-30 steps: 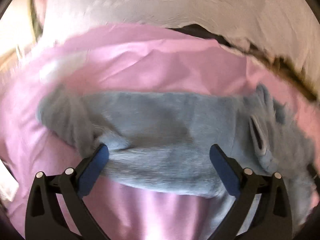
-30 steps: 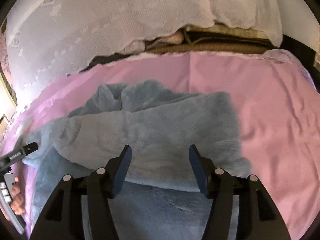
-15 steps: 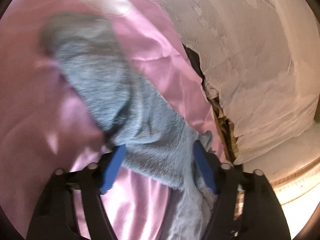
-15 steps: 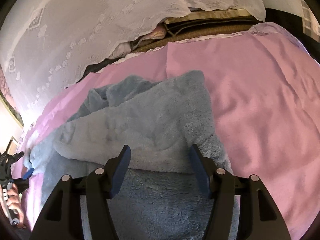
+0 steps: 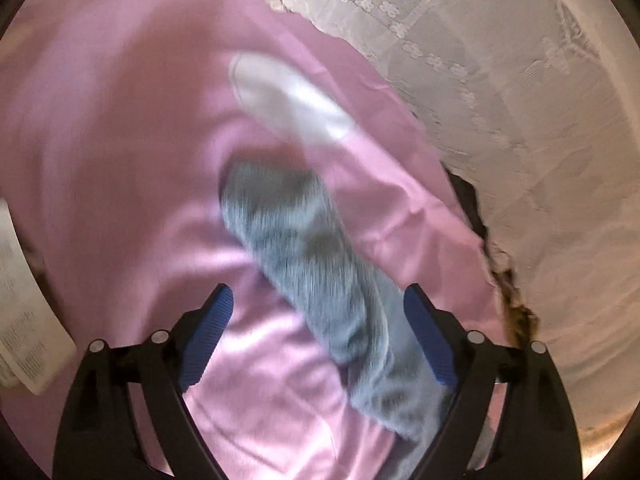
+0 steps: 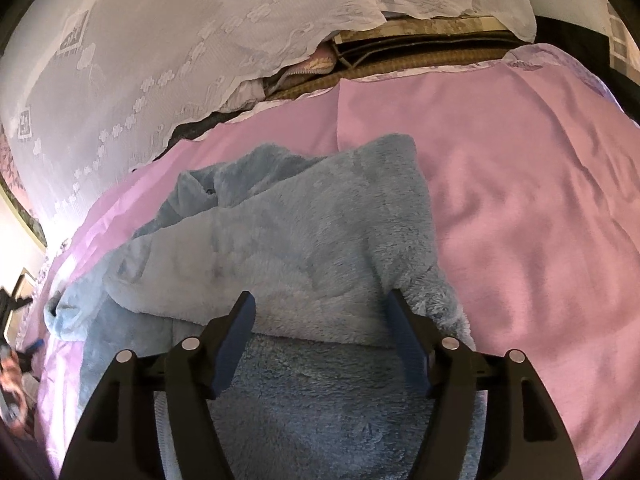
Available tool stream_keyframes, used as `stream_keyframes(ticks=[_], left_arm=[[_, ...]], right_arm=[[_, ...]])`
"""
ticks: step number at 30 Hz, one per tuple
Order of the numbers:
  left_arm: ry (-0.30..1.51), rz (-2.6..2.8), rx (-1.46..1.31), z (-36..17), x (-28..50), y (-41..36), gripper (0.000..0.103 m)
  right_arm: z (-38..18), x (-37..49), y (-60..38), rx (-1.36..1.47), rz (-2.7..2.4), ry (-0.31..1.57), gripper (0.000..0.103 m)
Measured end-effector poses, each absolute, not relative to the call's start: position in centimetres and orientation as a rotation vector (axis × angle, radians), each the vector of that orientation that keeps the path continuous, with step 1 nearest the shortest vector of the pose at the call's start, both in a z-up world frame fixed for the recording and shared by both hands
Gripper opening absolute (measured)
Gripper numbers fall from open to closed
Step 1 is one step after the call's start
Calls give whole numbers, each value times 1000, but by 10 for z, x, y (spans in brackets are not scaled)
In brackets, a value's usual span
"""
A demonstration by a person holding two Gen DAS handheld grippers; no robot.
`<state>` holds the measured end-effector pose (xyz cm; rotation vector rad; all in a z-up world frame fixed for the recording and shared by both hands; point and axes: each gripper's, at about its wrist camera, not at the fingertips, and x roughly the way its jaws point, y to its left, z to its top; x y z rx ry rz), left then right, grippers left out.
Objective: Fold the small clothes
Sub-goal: 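Grasp the other sleeve cuff with the left gripper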
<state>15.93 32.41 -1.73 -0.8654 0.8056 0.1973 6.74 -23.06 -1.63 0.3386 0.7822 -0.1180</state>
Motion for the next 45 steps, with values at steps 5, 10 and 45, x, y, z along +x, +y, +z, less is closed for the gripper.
stream_keyframes(ticks=[5, 10, 45], left_arm=[[871, 314, -714, -7, 198, 315, 83], [977, 409, -459, -30, 229, 288, 65], [668, 98, -1122, -91, 109, 367, 10]], right_arm=[[-18, 72, -225, 297, -120, 797, 75], [-18, 73, -225, 301, -111, 799, 77], [-19, 74, -222, 314, -103, 793, 80]])
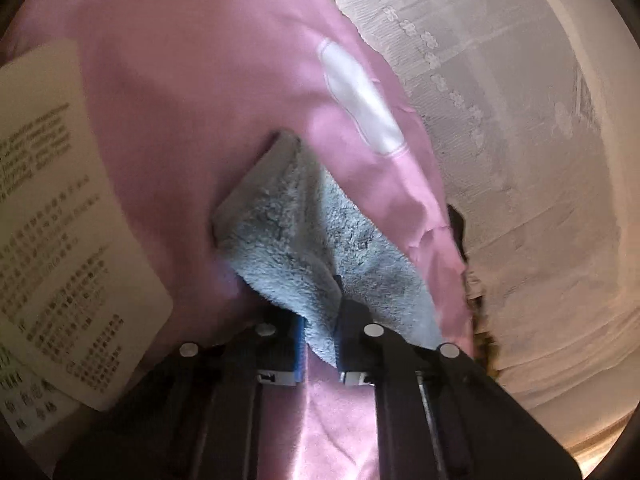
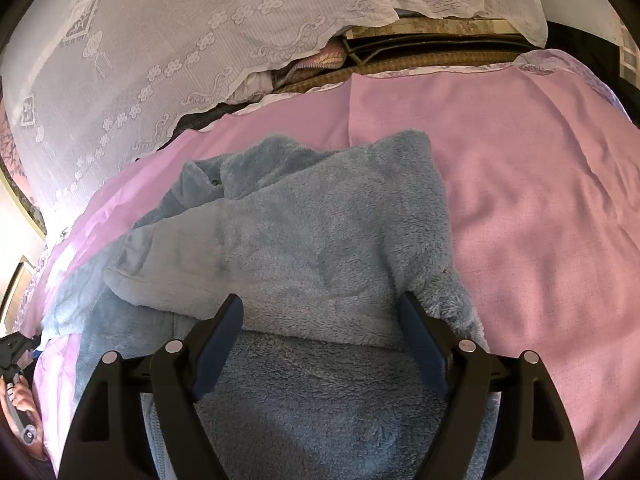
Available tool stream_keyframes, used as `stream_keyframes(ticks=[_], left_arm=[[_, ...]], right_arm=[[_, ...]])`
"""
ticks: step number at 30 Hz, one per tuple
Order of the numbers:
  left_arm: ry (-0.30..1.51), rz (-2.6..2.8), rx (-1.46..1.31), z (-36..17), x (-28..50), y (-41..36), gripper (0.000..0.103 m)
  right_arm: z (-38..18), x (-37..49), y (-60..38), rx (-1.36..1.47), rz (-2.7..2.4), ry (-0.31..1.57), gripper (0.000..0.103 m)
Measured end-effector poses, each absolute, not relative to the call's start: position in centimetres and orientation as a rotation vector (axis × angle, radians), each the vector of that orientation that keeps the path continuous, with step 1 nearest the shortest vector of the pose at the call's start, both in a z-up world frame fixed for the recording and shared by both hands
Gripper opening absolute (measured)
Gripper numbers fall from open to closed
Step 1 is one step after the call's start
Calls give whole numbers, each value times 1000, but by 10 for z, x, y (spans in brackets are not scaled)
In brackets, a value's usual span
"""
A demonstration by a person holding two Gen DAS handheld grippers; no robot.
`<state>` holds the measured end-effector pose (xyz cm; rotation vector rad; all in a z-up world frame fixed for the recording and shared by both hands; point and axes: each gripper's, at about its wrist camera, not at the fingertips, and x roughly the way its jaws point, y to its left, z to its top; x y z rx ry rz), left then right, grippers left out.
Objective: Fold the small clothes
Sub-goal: 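Grasp the other sleeve cuff with the left gripper, then fold the gripped sleeve over the body with the left gripper and release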
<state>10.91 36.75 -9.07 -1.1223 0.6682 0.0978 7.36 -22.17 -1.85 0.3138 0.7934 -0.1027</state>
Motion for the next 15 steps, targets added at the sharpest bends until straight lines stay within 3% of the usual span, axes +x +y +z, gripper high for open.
stream_keyframes(ticks=[7, 15], left_arm=[[608, 145, -738, -32, 99, 326, 9], [608, 79, -524, 32, 112, 266, 9]], right_arm=[[4, 56, -235, 419, -113, 737, 77], [9, 21, -263, 384, -144, 729, 77]])
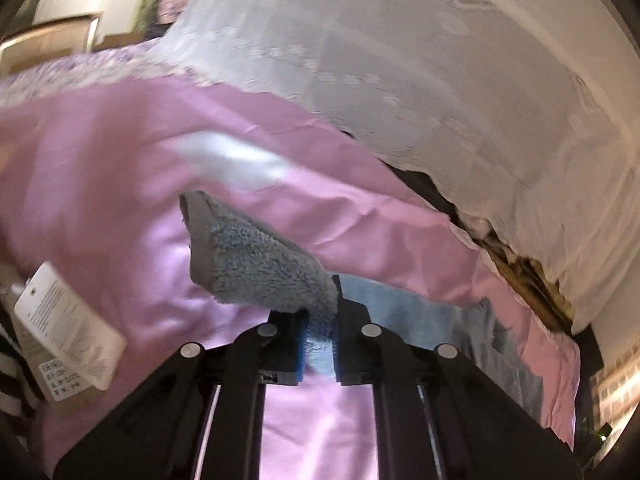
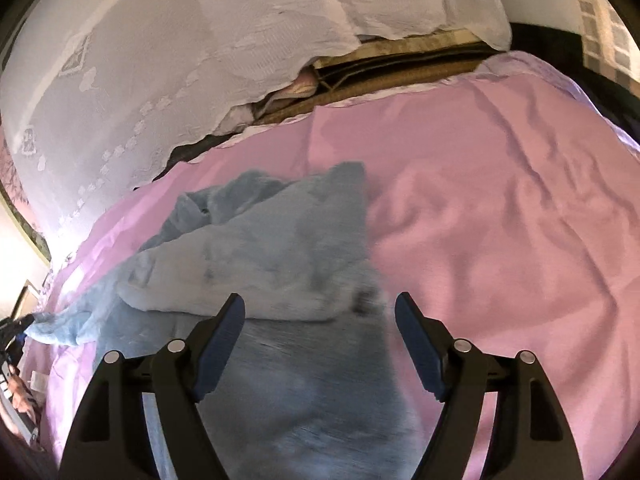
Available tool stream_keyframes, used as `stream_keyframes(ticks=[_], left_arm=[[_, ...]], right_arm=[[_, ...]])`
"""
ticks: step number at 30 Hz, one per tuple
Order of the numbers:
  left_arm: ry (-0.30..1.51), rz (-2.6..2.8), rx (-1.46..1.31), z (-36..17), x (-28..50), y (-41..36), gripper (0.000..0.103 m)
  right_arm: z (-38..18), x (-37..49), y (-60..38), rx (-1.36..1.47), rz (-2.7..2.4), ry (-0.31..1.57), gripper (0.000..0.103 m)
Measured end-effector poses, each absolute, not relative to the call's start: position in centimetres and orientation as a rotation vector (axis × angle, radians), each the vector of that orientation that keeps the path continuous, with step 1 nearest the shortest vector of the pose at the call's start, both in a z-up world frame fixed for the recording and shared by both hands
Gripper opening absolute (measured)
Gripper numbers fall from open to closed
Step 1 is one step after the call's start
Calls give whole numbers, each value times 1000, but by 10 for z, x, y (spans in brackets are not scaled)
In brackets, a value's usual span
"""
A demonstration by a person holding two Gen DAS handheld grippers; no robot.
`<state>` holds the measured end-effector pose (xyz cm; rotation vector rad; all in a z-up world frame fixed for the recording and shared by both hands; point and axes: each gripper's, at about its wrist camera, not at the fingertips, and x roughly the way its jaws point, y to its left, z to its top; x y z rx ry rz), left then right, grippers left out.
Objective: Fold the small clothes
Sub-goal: 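Fold the gripped sleeve over the body with the left gripper and release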
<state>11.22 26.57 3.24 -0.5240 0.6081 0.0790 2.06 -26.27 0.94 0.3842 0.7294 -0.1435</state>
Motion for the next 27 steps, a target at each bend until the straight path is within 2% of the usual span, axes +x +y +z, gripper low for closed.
stream_keyframes(ticks=[9, 16, 23, 27], left_arm=[[624, 5, -363, 72, 141, 178, 9], [629, -85, -263, 86, 147, 99, 9], [630, -192, -175, 95, 148, 19, 9], [641, -243, -136, 93, 148, -24, 9]], right_arm=[[10, -3, -312, 389, -195, 715, 78], [-16, 4, -326, 423, -157, 803, 78], [-7, -5, -344, 456, -166, 778, 79], [-11, -7, -363, 568, -159, 787, 79]])
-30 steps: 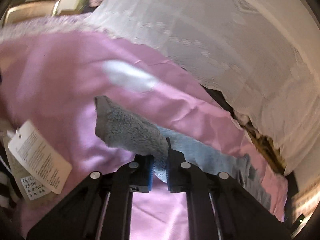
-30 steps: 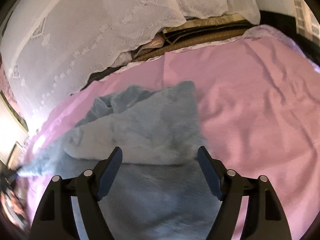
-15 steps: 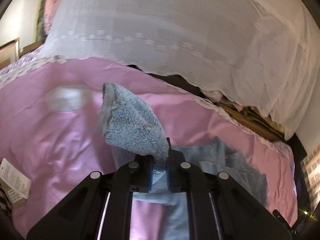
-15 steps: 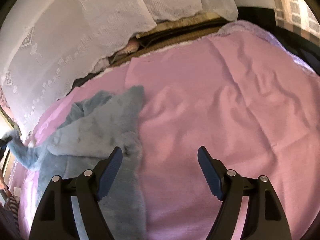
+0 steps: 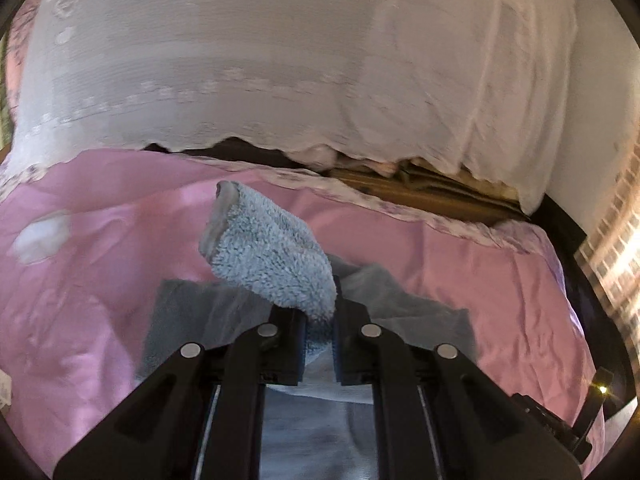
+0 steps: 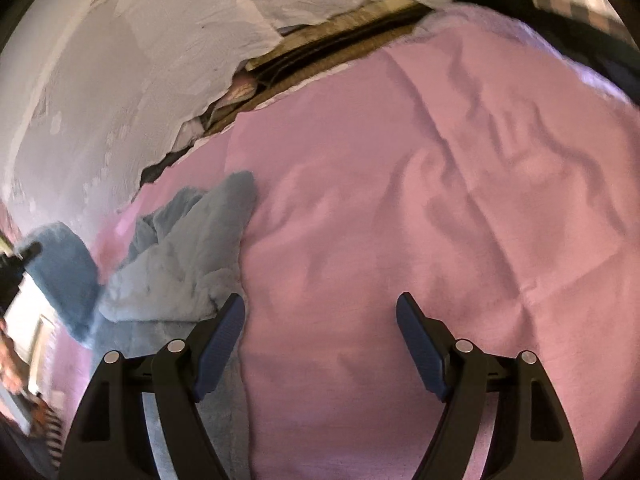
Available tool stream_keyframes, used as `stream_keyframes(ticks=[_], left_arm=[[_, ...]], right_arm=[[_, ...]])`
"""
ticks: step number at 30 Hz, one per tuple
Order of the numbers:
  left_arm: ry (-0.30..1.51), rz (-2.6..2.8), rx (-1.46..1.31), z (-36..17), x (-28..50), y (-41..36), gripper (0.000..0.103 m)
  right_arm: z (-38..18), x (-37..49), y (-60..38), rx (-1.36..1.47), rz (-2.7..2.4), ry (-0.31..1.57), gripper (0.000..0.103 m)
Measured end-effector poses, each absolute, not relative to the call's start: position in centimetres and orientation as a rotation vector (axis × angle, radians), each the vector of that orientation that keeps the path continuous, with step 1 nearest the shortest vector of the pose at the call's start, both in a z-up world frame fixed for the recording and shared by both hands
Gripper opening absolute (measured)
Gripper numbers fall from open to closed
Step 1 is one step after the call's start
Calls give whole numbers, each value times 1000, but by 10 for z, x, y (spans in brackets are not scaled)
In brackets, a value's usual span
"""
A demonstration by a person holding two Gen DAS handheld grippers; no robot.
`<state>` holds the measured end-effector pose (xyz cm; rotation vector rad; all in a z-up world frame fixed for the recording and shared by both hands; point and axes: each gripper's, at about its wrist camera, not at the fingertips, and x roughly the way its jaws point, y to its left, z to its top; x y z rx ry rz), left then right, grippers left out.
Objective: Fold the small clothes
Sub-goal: 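Fold the gripped sleeve over the body with the left gripper and release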
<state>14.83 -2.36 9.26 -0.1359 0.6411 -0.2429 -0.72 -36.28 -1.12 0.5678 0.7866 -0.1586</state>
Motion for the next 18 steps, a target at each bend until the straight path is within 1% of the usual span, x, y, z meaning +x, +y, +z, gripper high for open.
stream_keyframes(ticks=[4, 8, 13, 14, 16, 18], left_arm=[[664, -305, -110, 81, 148, -69, 9], [679, -345, -63, 64, 141, -111, 9], [725, -380, 8, 24, 130, -159, 9], [743, -384, 28, 13, 129, -167, 10], [787, -387, 74, -8, 128, -181, 20], [829, -408, 104, -24, 125, -189, 41]], right_arm=[[-15, -7, -371, 639, -144, 786, 79], [-15, -7, -367, 632, -146, 785, 79], [-14, -6, -368, 630, -145, 786, 79], [-14, -6, -369, 636, -143, 785, 79], [-14, -6, -370, 639, -140, 785, 79], [-14, -6, -369, 639, -137, 783, 79]])
